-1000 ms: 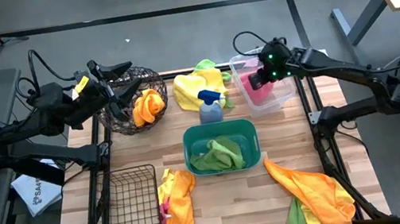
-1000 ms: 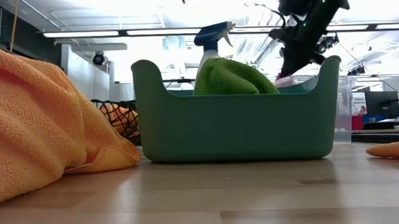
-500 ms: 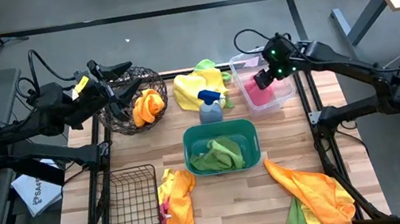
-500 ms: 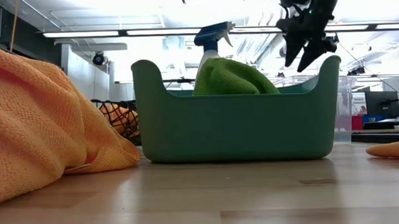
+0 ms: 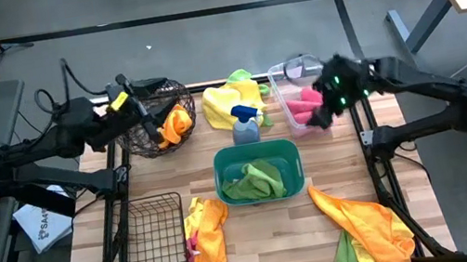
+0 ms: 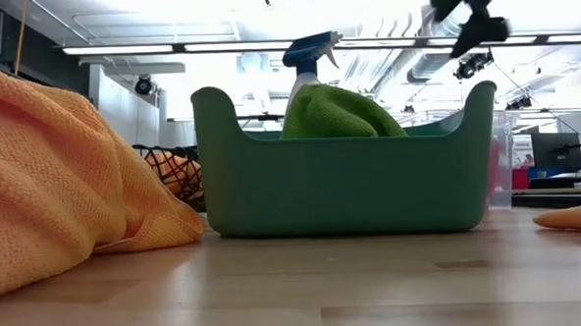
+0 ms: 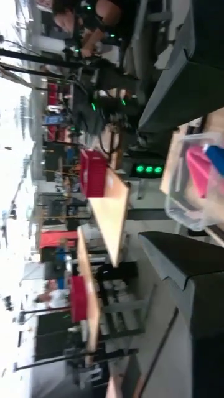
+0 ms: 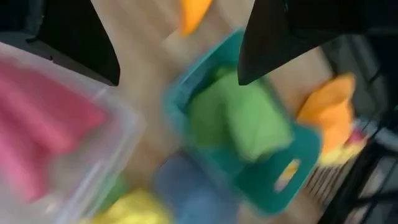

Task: Sort microfiber towel by color & place in baskets
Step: Put the orange towel into the circular wire basket

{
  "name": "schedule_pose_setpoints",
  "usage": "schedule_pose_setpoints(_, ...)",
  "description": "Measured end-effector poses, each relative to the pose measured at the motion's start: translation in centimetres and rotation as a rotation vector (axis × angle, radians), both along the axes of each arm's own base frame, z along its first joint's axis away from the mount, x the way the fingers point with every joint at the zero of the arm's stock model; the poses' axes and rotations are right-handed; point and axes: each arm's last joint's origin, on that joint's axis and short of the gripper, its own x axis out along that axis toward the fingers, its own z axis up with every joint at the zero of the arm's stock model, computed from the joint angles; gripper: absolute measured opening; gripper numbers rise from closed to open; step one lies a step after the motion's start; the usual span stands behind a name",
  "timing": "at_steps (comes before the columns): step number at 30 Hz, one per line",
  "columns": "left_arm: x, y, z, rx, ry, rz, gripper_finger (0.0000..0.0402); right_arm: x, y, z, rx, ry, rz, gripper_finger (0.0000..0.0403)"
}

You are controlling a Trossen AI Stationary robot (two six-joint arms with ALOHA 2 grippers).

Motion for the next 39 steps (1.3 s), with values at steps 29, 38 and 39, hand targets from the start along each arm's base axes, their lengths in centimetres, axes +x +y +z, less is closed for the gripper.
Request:
schedule_pose_setpoints(29,7.1,-3.4,-7.9,-0.482,0.688,-0.455,0.0264,0.3,14.6,-7.6,0.268,0.074,0.151,0.0323)
schedule_pose_setpoints(38,11.6,-7.0,-17.4,-0.761,1.319,-0.355,0.0264,-0.1,14.4,-7.8,0.214,0.111,0.189,0.0323)
schedule_pose_setpoints(39,12.1,-7.1,-18.2,-0.802,1.338,-0.345,0.0264,-0.1,14.4,-7.9,0.206,0.11,0.195,0.0323)
